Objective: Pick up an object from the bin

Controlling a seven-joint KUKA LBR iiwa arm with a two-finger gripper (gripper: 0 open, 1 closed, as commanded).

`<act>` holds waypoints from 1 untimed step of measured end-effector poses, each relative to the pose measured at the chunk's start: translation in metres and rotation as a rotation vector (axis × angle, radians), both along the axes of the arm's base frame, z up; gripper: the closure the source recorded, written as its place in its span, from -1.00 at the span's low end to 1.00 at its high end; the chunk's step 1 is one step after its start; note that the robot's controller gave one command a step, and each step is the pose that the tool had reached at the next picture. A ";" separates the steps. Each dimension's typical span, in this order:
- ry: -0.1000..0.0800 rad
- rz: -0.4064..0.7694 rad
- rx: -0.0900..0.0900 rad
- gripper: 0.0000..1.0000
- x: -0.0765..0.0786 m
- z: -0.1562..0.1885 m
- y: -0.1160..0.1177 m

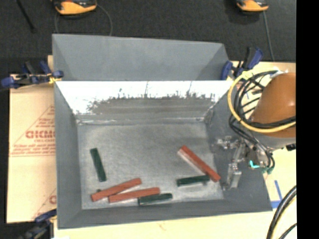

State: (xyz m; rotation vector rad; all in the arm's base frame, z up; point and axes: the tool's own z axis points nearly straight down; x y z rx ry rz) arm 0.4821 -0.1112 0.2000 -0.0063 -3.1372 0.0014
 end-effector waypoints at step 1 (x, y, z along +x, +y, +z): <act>-0.009 0.068 0.000 -1.00 0.003 -0.132 0.043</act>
Offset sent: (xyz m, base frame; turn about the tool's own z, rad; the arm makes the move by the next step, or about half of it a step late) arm 0.0021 0.0434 -0.1300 -0.0659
